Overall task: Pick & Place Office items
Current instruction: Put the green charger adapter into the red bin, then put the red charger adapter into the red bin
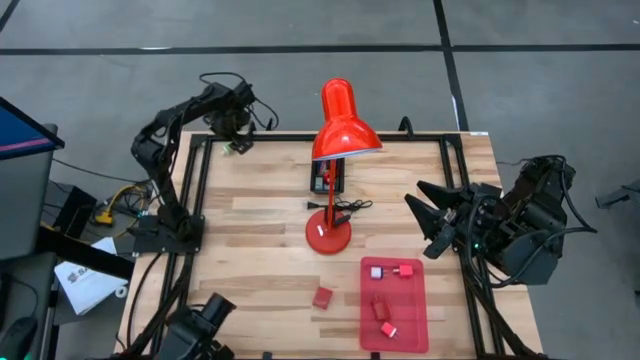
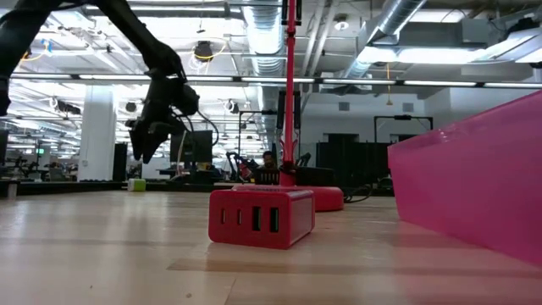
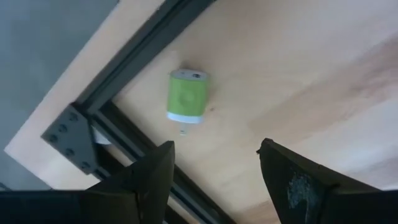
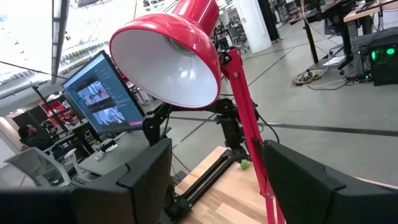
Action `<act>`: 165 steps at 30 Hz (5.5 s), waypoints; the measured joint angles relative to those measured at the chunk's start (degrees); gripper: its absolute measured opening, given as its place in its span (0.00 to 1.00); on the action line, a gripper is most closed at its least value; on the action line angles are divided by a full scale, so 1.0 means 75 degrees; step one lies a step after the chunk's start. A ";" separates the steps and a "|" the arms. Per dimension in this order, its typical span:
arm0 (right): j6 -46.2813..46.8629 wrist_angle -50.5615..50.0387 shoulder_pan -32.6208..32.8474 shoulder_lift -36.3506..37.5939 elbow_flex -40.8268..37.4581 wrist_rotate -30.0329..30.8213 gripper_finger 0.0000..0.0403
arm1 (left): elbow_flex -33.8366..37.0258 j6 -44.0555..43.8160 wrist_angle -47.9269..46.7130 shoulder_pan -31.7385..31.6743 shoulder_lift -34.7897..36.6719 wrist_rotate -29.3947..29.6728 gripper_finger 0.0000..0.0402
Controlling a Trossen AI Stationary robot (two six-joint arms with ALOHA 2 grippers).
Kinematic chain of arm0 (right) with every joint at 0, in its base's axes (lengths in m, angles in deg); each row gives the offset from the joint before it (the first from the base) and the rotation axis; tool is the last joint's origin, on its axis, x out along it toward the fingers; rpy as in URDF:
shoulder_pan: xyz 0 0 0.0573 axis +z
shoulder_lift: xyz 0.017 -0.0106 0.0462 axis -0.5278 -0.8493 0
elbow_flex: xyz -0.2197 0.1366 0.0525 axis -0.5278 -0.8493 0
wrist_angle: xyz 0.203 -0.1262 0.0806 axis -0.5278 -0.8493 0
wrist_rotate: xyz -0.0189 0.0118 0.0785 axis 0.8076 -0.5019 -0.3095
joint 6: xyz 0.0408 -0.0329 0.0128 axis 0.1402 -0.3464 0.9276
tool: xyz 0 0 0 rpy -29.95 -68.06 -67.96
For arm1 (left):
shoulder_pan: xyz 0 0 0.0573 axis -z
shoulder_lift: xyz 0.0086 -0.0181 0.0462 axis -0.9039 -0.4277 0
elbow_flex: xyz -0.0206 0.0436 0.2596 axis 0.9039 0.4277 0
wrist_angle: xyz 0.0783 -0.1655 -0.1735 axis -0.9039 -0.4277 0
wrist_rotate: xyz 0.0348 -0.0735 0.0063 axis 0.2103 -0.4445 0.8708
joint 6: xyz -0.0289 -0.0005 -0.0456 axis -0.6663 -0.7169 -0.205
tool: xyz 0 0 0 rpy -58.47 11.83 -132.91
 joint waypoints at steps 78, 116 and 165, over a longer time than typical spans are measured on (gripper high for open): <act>0.0009 -0.0006 0.0207 -0.0003 0.0000 0.0216 0.61 | 0.3357 -0.1075 0.0619 0.3285 0.4211 -0.4170 0.29; 0.0178 0.0392 0.0121 -0.0337 -0.0003 0.0221 0.61 | -0.0886 -0.3614 0.8666 0.9263 -0.1428 -0.3886 0.30; 0.0131 0.0273 0.0006 -0.0329 0.0000 0.0221 0.61 | 0.0039 -0.3724 0.6930 0.9274 -0.0373 -0.3995 0.59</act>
